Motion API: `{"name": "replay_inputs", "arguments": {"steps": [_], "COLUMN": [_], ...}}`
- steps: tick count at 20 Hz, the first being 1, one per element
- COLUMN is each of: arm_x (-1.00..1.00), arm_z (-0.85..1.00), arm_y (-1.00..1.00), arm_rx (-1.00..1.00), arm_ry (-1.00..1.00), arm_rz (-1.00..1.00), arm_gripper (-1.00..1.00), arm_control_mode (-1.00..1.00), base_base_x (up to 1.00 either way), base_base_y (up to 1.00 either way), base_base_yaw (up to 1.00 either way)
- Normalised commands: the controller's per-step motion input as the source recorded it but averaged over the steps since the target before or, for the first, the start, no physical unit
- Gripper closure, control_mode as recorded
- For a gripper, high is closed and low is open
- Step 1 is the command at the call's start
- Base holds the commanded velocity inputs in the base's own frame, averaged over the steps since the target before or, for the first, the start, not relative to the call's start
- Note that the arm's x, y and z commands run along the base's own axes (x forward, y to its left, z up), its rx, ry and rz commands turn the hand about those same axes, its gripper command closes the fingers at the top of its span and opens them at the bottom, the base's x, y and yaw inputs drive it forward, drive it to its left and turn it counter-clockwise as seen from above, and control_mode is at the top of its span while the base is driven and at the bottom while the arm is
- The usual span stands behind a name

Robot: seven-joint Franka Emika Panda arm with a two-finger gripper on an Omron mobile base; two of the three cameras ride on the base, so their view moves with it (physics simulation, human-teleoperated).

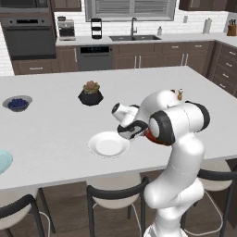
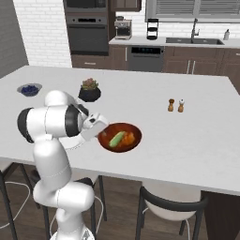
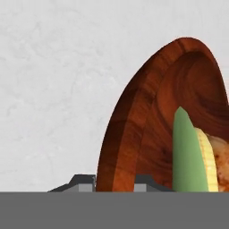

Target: Pick the chicken drumstick and corn from their plates and place them in the bowl. Then put the bowl in the fridge.

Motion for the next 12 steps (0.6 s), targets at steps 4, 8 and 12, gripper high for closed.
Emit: {"name": "replay_inputs", "arguments": {"steps": [4, 8, 12], "arm_x": [-0.46, -0.5, -0.6], "arm_z": [0.54, 0.76, 1.0], "arm_y": [0.05, 0.0, 0.08], "arm_rx": [-0.22, -0.03, 0.05], "arm_ry": [0.0, 0.22, 0.33], "arm_rz": [0.19, 0.22, 0.18], "arm_gripper": [1.0, 1.0, 1.0], "arm_control_mode": [-1.0, -1.0, -1.0], "base_base_x": [0.0, 0.0, 0.0], "base_base_y": [0.0, 0.0, 0.0], "base_base_yaw": [0.0, 0.0, 0.0]}}
